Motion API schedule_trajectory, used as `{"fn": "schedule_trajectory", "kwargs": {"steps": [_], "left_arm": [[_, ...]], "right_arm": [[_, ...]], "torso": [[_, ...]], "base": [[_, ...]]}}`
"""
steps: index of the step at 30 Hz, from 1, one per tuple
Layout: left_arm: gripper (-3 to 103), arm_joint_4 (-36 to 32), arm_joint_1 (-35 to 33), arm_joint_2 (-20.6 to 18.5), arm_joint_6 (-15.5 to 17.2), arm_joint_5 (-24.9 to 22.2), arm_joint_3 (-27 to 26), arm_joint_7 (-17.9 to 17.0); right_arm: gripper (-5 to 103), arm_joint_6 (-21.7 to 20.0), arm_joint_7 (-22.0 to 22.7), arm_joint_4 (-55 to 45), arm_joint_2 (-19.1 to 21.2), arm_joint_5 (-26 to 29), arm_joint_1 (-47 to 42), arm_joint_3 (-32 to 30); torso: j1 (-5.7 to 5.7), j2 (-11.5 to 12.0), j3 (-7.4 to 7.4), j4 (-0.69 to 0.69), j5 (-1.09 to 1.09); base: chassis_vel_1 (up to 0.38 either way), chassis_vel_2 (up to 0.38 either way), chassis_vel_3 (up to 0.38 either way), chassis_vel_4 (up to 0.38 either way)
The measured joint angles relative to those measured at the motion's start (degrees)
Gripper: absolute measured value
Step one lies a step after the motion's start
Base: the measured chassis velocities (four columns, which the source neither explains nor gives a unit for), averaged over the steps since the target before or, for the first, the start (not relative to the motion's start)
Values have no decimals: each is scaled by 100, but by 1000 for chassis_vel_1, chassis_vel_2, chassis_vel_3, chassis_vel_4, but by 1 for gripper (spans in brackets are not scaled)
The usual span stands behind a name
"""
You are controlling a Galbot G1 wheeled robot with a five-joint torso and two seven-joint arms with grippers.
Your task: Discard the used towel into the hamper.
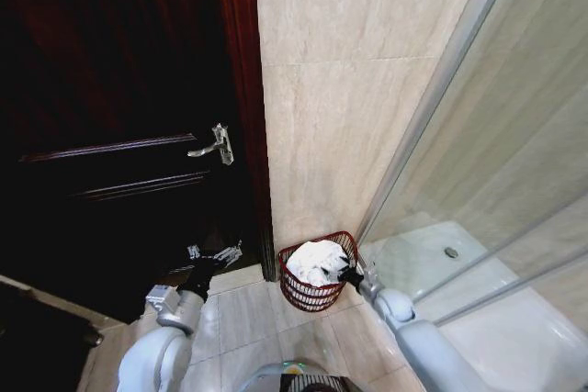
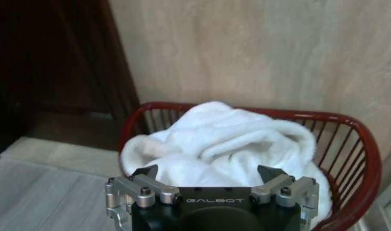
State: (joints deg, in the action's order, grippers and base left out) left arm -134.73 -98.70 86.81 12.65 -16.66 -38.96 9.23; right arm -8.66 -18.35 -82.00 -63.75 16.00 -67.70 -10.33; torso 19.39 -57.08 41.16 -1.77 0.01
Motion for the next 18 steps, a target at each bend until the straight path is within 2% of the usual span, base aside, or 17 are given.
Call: {"fn": "schedule_trajectory", "kwargs": {"steps": [4, 7, 14, 18], "left_arm": [[100, 0, 0, 0, 0, 0, 0, 0], [100, 0, -1, 1, 0, 0, 0, 0], [100, 0, 0, 0, 0, 0, 0, 0], [100, 0, 0, 0, 0, 0, 0, 0]], "right_arm": [[100, 32, -47, -144, 57, -119, -180, -2], [100, 23, -98, 174, 18, -136, -30, 27], [100, -61, -51, 1968, -477, 210, 1100, 48], [100, -104, -2, 2341, -541, 309, 1406, 138]], "torso": [[3, -10, 4, 1, -2], [4, -14, 6, 1, -2], [11, -23, 12, -4, 1], [13, -27, 14, -1, -1]], "base": [[0, 0, 0, 0], [0, 0, 0, 0], [0, 0, 0, 0], [0, 0, 0, 0]]}}
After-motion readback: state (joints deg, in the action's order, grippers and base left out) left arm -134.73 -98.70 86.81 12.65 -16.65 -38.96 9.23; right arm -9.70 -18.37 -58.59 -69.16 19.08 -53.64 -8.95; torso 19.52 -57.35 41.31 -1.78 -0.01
